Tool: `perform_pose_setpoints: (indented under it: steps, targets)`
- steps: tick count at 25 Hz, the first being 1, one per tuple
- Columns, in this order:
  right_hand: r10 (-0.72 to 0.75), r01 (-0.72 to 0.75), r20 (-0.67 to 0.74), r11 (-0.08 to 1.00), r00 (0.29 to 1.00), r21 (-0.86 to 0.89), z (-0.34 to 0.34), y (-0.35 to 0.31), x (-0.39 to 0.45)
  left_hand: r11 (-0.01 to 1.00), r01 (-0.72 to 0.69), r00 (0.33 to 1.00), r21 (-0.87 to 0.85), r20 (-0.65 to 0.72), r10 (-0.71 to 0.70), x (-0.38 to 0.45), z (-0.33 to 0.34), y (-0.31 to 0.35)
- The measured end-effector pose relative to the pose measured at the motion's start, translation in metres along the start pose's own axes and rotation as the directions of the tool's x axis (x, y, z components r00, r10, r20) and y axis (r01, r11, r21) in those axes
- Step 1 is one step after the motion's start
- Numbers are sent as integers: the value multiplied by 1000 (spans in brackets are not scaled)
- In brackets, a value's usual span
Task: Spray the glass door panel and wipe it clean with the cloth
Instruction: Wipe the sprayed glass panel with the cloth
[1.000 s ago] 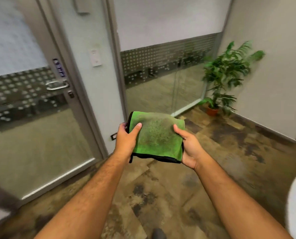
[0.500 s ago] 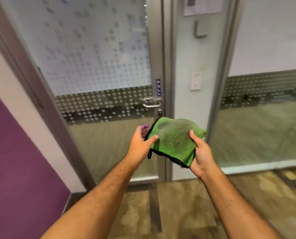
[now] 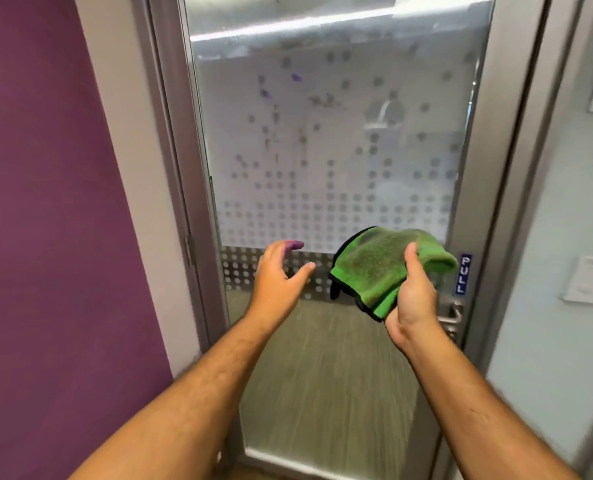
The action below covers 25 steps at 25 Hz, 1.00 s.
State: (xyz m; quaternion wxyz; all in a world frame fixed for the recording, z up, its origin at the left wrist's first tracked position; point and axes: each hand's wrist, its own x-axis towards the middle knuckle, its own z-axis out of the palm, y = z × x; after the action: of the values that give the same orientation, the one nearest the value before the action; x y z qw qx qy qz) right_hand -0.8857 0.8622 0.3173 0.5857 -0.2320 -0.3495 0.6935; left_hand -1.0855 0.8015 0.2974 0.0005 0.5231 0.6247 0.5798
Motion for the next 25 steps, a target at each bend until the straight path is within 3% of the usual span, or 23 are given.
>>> perform_pose_setpoints:
  steps: [7, 11, 15, 19, 22, 25]
  targets:
    - [-286, 256, -69, 925, 956, -281, 123, 52, 88, 978, -197, 980, 64, 20, 196, 155, -61, -74]
    - [-556, 419, -146, 751, 818, -510, 158, 64, 135, 959, -249, 968, 133, 79, 240, 245, -86, -105]
    - [-782, 556, 5, 438, 623, -707, 172, 63, 190, 896, -340, 941, 285, 99, 325, 321, -94, -130]
    - [-822, 462, 192, 95, 537, -882, 190, 43, 244, 813, -338, 930, 474, 35, 366, 387, -101, -161]
    - [-703, 258, 304, -175, 642, -950, 186, 42, 306, 682, -386, 883, 621, 35, 468, 416, -100, -200]
    - [-705, 194, 307, -238, 640, -952, 179, 58, 341, 577, -434, 809, 692, 18, 587, 427, -94, -233]
